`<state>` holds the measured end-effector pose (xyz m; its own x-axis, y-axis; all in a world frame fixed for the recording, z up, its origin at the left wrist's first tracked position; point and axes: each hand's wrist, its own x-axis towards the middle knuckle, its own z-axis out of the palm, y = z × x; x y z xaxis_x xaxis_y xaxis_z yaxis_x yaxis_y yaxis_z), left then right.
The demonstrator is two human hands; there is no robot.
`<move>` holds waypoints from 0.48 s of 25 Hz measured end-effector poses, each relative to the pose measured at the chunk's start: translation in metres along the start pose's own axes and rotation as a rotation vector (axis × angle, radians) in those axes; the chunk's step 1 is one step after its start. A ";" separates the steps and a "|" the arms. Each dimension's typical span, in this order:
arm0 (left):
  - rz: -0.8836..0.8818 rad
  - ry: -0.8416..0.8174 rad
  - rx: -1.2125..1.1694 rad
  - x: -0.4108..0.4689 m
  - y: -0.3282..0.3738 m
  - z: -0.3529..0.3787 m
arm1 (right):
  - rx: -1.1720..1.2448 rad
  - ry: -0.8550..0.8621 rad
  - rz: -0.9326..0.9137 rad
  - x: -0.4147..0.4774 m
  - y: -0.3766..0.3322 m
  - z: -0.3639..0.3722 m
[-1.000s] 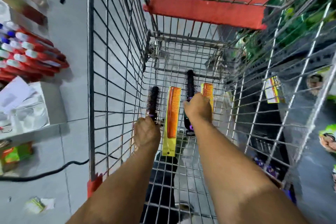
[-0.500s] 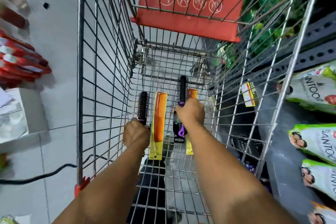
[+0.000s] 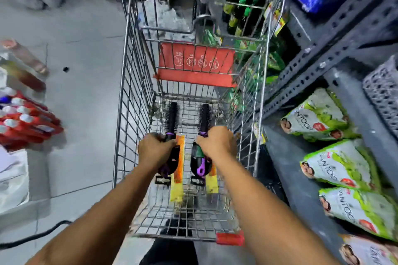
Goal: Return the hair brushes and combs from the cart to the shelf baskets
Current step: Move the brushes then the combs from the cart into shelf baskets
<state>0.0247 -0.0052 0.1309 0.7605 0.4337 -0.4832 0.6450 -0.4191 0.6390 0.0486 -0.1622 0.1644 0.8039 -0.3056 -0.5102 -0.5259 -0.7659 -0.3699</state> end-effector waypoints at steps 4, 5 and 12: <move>0.138 -0.053 -0.094 -0.044 0.040 -0.034 | 0.039 0.095 -0.059 -0.050 0.008 -0.056; 0.172 -0.069 -0.108 -0.053 0.049 -0.038 | 0.060 0.122 -0.064 -0.059 0.014 -0.068; 0.380 -0.200 -0.141 -0.145 0.104 -0.022 | 0.181 0.374 -0.067 -0.132 0.088 -0.164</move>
<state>-0.0205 -0.0943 0.2807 0.9499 0.1019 -0.2955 0.3111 -0.3998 0.8622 -0.0582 -0.2818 0.3268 0.8659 -0.4685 -0.1754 -0.4825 -0.6898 -0.5398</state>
